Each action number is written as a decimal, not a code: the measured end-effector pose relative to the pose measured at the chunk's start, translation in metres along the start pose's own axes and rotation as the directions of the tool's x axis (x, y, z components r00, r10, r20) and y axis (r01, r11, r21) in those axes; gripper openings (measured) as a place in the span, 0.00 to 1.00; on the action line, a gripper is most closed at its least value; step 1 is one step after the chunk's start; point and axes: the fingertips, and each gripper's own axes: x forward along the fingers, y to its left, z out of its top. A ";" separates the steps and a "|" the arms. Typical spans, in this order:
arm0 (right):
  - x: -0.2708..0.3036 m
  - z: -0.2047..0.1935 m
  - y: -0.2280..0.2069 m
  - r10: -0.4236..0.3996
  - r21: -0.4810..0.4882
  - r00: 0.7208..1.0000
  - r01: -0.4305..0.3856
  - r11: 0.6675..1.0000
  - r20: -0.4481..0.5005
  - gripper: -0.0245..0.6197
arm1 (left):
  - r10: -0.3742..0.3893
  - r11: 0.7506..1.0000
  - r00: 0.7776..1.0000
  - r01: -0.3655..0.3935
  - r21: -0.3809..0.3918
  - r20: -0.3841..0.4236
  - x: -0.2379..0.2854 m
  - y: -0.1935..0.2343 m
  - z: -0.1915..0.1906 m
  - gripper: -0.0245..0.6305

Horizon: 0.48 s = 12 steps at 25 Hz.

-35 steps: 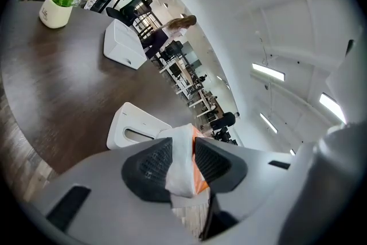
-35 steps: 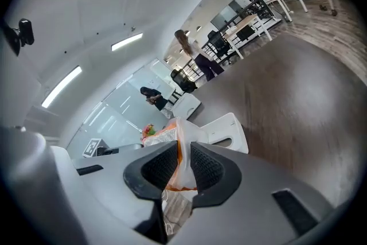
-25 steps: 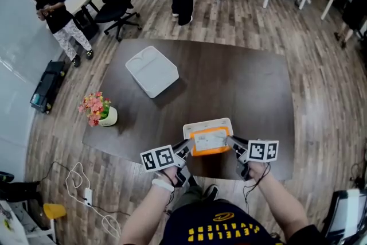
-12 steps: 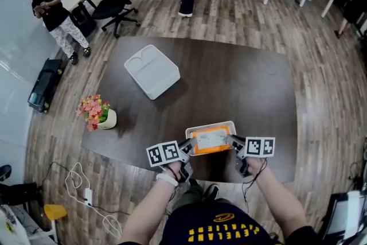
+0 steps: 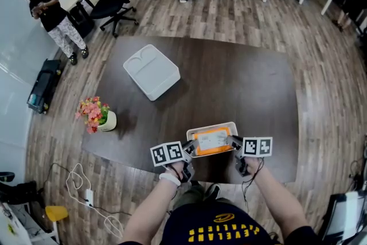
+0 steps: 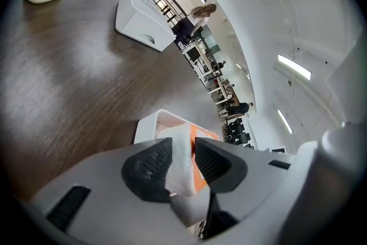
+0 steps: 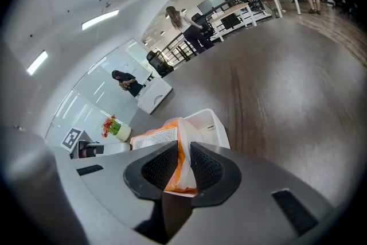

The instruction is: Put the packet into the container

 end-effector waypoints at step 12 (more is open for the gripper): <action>0.007 -0.004 -0.007 -0.025 -0.017 1.000 0.024 1.000 -0.006 0.16 | 0.027 0.999 1.000 -0.027 0.037 -0.004 0.006 0.007 0.002 0.22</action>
